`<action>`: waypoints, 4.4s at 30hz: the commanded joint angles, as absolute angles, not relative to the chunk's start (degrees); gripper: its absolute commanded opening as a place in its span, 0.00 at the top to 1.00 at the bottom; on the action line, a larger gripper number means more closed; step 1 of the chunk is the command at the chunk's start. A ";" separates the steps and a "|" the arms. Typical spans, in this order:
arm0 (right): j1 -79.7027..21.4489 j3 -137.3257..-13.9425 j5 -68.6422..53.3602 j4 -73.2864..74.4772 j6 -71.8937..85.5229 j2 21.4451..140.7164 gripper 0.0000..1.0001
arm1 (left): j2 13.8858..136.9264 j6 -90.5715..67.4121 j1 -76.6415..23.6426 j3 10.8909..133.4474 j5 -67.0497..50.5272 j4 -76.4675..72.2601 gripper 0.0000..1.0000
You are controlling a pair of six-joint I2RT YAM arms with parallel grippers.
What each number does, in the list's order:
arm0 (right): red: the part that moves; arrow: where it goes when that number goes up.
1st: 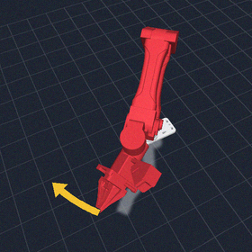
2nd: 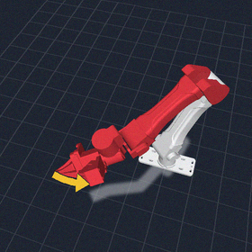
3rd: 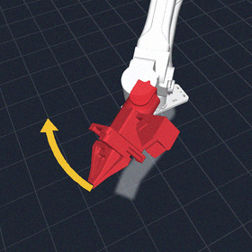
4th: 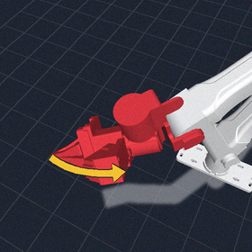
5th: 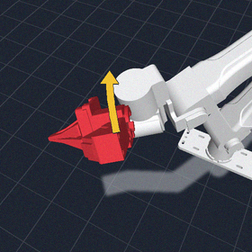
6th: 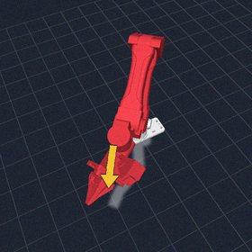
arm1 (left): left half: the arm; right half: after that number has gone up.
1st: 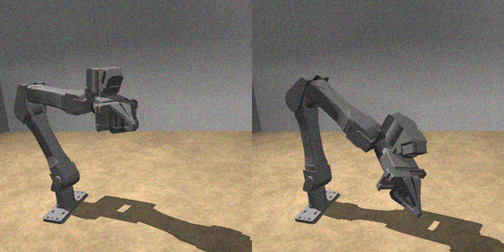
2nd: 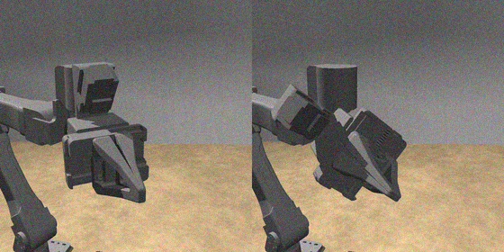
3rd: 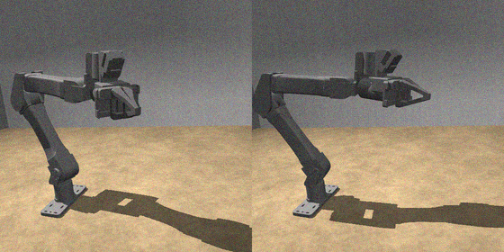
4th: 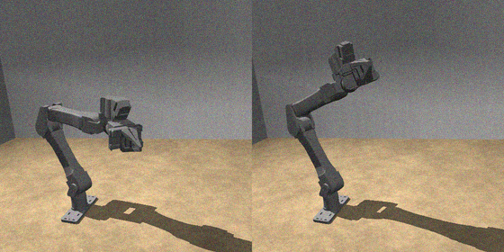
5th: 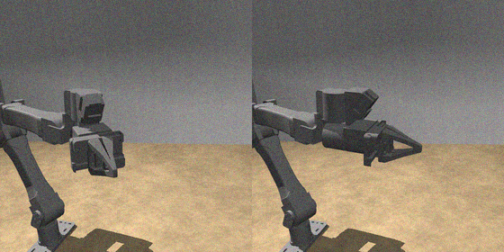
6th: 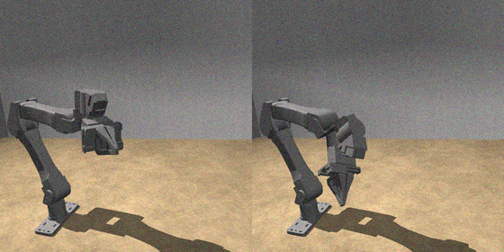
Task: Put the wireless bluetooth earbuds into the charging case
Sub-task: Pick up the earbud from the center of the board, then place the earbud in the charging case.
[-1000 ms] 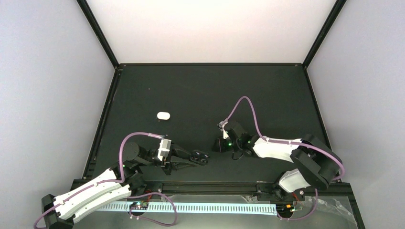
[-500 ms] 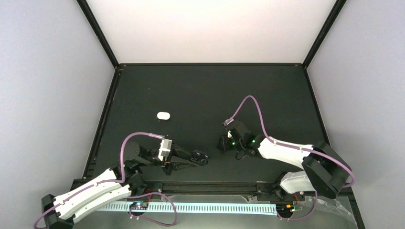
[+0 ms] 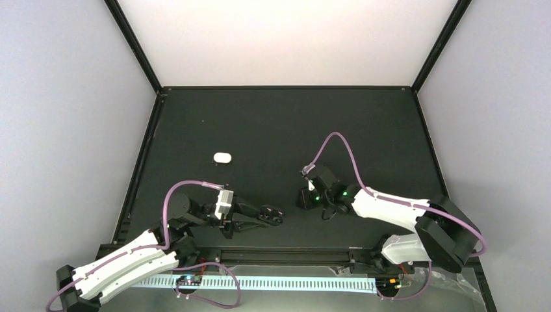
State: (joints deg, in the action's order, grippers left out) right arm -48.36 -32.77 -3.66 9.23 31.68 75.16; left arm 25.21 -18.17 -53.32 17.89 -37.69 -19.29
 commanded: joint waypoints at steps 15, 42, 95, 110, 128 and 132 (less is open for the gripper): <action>-49.90 -39.11 -5.65 9.08 28.66 82.70 0.62 | 24.47 -17.42 -53.53 19.97 -36.95 -19.45 0.98; -49.87 -37.82 3.65 15.19 29.33 81.89 0.73 | 24.45 -17.29 -53.53 19.86 -36.38 -19.30 0.98; -49.92 -38.60 7.00 16.66 28.63 77.21 0.99 | 23.59 -17.09 -53.53 19.93 -35.27 -18.95 0.98; -49.92 -37.11 4.56 15.48 19.66 47.94 0.99 | 22.78 -17.81 -53.61 20.21 -34.55 -19.68 0.98; -49.92 -51.83 -2.03 24.60 5.65 32.60 0.99 | 24.21 -17.96 -53.66 22.06 -33.69 -22.01 0.98; -49.92 -54.45 -8.01 25.25 4.86 33.86 0.99 | 25.02 -18.58 -53.61 22.27 -33.76 -22.95 0.99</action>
